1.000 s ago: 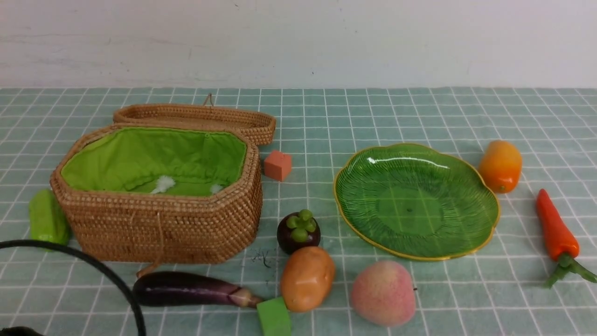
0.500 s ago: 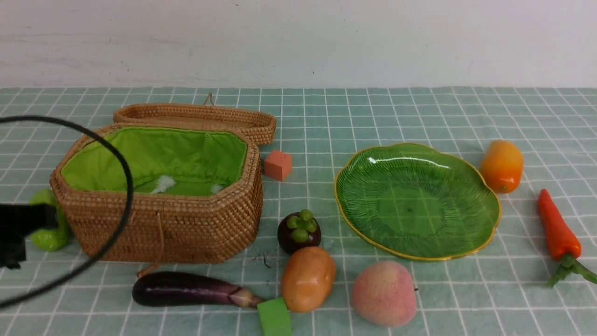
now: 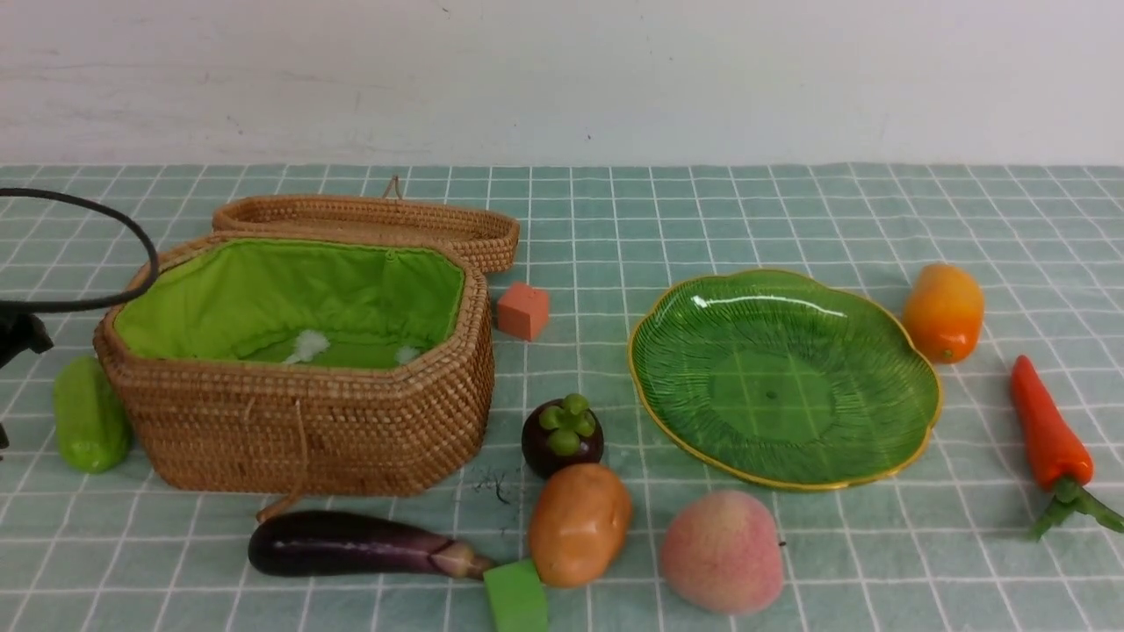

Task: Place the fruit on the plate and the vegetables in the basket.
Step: Take a chayote with your left arm and place it on the basket on the left.

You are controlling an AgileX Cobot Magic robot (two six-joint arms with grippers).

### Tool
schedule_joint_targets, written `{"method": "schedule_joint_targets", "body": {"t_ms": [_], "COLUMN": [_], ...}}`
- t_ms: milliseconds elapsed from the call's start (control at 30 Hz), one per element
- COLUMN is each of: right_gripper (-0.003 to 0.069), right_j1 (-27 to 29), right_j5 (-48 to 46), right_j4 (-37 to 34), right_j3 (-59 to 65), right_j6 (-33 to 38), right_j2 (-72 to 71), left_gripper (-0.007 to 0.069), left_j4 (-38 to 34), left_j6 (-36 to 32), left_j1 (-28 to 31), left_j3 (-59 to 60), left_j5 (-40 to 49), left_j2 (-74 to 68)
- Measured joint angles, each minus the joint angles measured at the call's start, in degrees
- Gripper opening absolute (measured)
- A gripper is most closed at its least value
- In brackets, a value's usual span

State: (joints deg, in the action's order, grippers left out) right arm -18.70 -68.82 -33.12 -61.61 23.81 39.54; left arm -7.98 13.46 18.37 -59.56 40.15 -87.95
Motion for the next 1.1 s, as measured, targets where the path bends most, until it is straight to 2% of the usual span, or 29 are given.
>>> {"method": "schedule_joint_targets", "body": {"t_ms": [33,133,167,233,367,467,733,1100], "right_gripper": [0.0088,0.0089,0.0089,0.0089,0.0089,0.0089,0.0089,0.0089], "right_j1": [0.0,-0.1,-0.1,-0.1,-0.1,-0.1,-0.1,-0.1], "right_j5": [0.3,2.0,2.2,3.0,3.6,3.8,4.6,4.7], "right_j4": [-0.1,-0.3,-0.3,-0.4,-0.9,-1.6,-3.3,-3.5], "right_j3": [0.0,-0.1,-0.1,-0.1,-0.1,-0.1,-0.1,-0.1], "right_j6": [0.1,0.8,0.9,1.2,1.2,1.2,1.2,1.2], "right_j2": [0.0,0.0,0.0,0.0,0.0,0.0,0.0,0.0], "left_gripper": [0.0027,0.0144,0.0161,0.0274,0.0435,0.0506,0.0533,0.0533], "left_j4": [-0.6,-6.3,-6.8,-9.2,-10.3,-10.4,-11.9,-17.0], "left_j6": [-0.3,-6.1,-6.4,-9.1,-10.3,-10.5,-12.5,-18.2], "left_j1": [0.1,1.0,1.0,1.1,1.1,1.1,1.1,1.2], "left_j3": [-0.4,-2.8,-3.0,-3.8,-4.1,-4.2,-4.3,-4.9], "left_j5": [0.0,-2.0,-2.2,-4.8,-9.7,-13.1,-19.7,-21.6], "left_j2": [-0.4,-6.6,-6.9,-9.6,-12.2,-13.6,-16.9,-18.1]}}
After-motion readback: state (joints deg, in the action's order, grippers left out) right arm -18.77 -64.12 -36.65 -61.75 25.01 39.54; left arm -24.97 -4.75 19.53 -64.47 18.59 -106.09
